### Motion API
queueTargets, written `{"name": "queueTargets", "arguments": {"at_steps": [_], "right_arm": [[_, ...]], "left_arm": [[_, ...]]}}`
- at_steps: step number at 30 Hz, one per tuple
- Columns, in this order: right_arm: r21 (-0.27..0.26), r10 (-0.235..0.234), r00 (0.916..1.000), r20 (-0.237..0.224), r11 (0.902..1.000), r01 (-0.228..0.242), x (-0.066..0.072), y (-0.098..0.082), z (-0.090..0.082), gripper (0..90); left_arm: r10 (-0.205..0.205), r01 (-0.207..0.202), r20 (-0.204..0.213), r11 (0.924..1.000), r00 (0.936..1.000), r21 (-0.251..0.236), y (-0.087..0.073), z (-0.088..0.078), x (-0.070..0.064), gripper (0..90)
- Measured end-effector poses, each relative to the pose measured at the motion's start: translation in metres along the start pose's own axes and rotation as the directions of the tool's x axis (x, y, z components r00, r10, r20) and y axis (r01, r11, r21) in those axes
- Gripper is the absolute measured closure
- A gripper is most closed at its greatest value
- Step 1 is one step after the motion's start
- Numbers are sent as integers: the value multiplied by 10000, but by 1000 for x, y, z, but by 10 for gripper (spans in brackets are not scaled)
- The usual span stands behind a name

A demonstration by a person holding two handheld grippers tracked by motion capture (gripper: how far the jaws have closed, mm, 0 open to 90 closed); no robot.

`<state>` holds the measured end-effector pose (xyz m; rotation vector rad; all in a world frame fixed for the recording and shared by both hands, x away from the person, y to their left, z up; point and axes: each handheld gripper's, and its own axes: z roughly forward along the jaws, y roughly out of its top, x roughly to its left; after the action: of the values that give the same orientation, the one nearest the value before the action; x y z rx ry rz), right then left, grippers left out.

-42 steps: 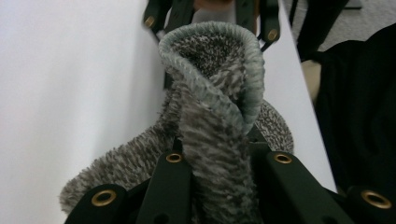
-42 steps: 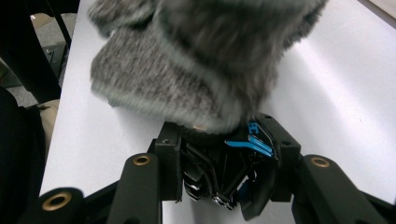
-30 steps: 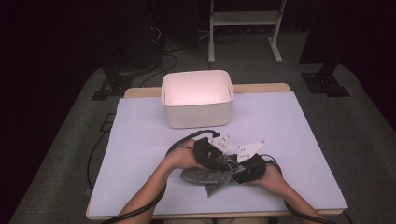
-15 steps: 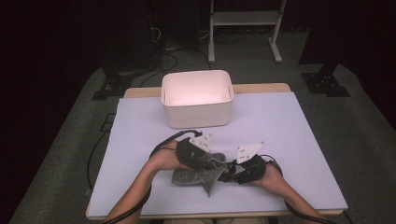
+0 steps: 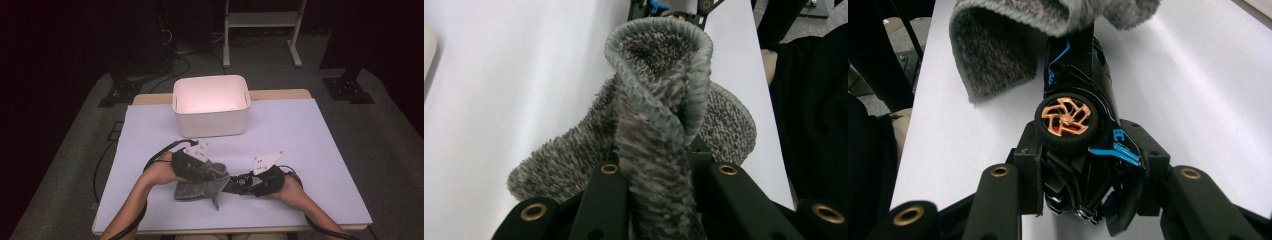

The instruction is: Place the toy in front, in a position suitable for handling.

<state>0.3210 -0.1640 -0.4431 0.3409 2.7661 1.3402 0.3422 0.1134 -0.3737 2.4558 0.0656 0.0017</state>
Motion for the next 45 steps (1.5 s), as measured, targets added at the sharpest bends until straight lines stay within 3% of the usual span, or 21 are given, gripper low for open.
{"name": "queueTargets", "arguments": {"at_steps": [8,13,19,24,29,34,39,45], "right_arm": [[-25,16,10000,-41,10000,-16,-1,0,0,569],[-47,98,9999,-89,9999,-98,-2,0,0,569],[-78,173,9998,-105,9998,-173,-2,-1,0,569],[-92,178,9998,-107,9998,-179,-2,-1,0,569],[-95,193,9998,-110,9998,-194,-2,-1,0,569],[-112,183,9998,-96,9998,-184,-2,-1,0,569],[-102,218,9997,-107,9997,-219,-1,-1,0,569],[-77,57,10000,-64,10000,-58,-1,-1,0,569]], "left_arm": [[-408,415,-268,9989,9988,237,-20,-9,2,773],[-432,436,-237,9989,9988,189,-20,-9,2,773],[-180,181,-135,9998,9997,82,-4,-5,3,773],[353,-355,203,9993,9992,115,20,10,2,773],[873,-903,705,9951,9937,405,50,38,0,772],[1374,-1430,1022,9885,9852,494,75,55,-2,772],[1326,-1384,1054,9891,9855,494,75,57,0,772],[1006,-1047,803,9933,9917,498,57,43,2,771]]}}
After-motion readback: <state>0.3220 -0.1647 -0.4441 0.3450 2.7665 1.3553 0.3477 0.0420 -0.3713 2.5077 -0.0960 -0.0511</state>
